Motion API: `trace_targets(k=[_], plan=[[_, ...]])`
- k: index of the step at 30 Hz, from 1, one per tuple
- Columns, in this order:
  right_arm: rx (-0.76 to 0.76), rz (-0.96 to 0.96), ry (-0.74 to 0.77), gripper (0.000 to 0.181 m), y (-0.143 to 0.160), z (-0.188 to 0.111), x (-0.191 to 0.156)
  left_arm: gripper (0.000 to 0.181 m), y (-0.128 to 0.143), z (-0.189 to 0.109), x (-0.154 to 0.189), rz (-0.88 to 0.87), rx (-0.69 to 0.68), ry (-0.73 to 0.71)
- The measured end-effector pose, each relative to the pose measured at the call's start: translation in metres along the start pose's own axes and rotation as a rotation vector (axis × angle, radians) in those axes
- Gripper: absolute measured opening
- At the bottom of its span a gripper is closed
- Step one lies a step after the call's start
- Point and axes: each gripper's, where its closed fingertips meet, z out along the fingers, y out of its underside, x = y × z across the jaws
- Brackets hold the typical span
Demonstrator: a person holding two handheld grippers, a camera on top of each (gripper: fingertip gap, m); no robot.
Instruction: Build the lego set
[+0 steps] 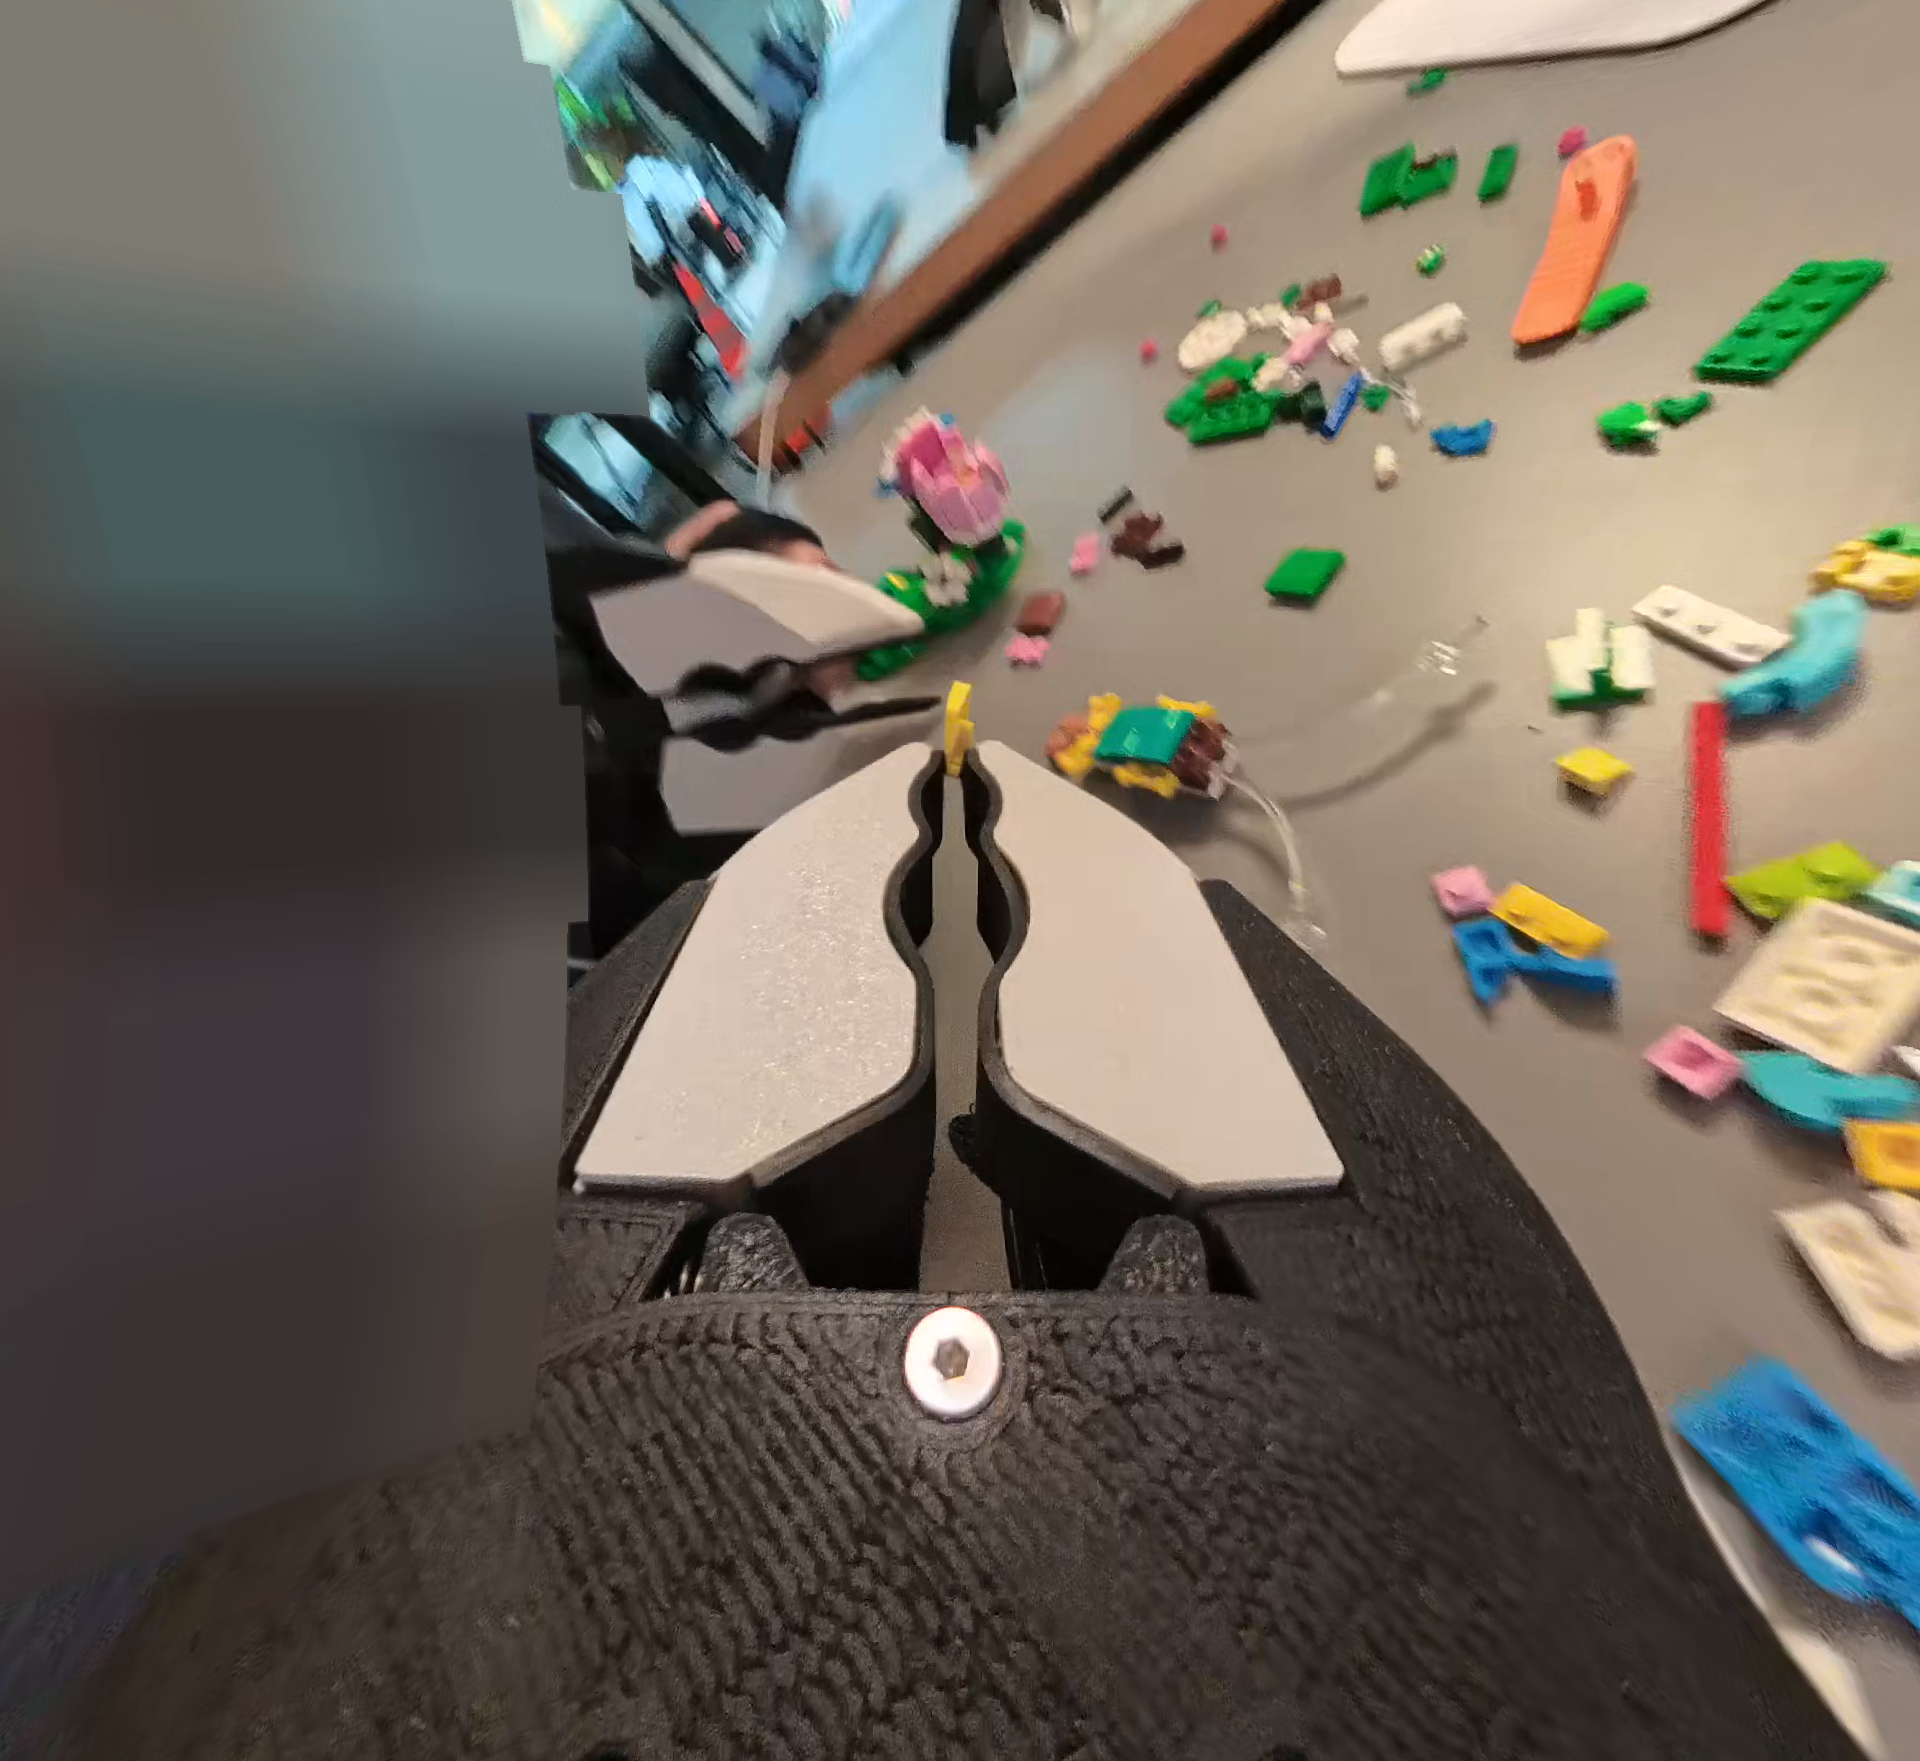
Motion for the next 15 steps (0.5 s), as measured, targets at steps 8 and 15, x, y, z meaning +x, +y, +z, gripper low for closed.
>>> trace_targets(k=[8, 15], plan=[[-0.266, -0.066, -0.085, 0.002, 0.022, 0.002, -0.022, 0.046, -0.022, -0.004, 0.023, -0.149, 0.148, 0.197], [-0.266, -0.07, -0.113, 0.002, 0.023, 0.01, -0.028, 0.017, -0.022, -0.007, 0.026, -0.091, 0.148, 0.196]])
